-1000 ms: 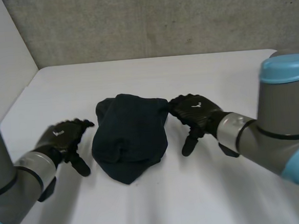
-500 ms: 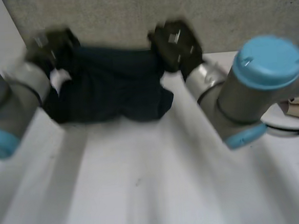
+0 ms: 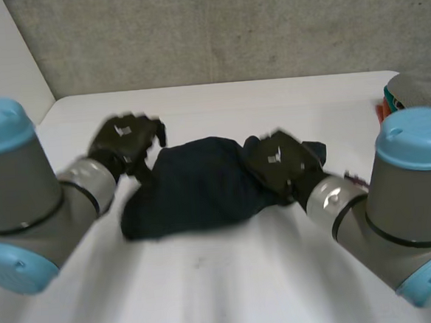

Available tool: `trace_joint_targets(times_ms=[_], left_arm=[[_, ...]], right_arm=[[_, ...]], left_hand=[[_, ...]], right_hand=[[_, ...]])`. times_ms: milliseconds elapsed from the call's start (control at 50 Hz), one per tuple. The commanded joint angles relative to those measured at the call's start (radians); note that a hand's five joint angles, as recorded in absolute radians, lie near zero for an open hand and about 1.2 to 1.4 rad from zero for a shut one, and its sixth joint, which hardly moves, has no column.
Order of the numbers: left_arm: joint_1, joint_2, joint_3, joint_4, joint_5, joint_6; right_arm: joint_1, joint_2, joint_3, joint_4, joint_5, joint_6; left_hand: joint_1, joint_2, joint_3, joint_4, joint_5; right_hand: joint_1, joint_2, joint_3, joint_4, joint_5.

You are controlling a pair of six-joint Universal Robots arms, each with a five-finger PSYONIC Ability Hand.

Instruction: Fold the laundry.

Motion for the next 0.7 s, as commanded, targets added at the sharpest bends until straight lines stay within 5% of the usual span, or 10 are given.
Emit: trace_joint_targets(times_ms=[20, 140, 340, 700], left_arm=[[-0.007, -0.038, -0.039, -0.001, -0.042, 0.037], [0.031, 0.090, -0.089, -0.061, -0.111, 0.008], [0.062, 0.232, -0.310, -0.089, -0.114, -0.018], [0.104, -0.119, -0.293, 0.190, -0.041, 0.048]], right_arm=[[-0.028, 0.037, -0.021, 0.026, 0.089, 0.019], [-0.040, -0.084, -0.053, 0.077, 0.097, 0.108], [-0.126, -0.226, -0.056, 0.143, 0.040, 0.151], [-0.204, -0.230, 0.142, 0.054, -0.028, 0.154]], left_hand=[[-0.328, -0.357, -0.361, -0.363, -0.362], [-0.443, -0.471, -0.476, -0.478, -0.477], [-0.490, -0.518, -0.523, -0.525, -0.524], [-0.205, -0.234, -0.238, -0.240, -0.239]], right_hand=[[-0.772, -0.843, -0.855, -0.867, -0.857], [-0.921, -0.992, -1.004, -1.016, -1.006], [-0.921, -0.992, -1.004, -1.016, -1.006], [-0.921, -0.992, -1.004, -1.016, -1.006]])
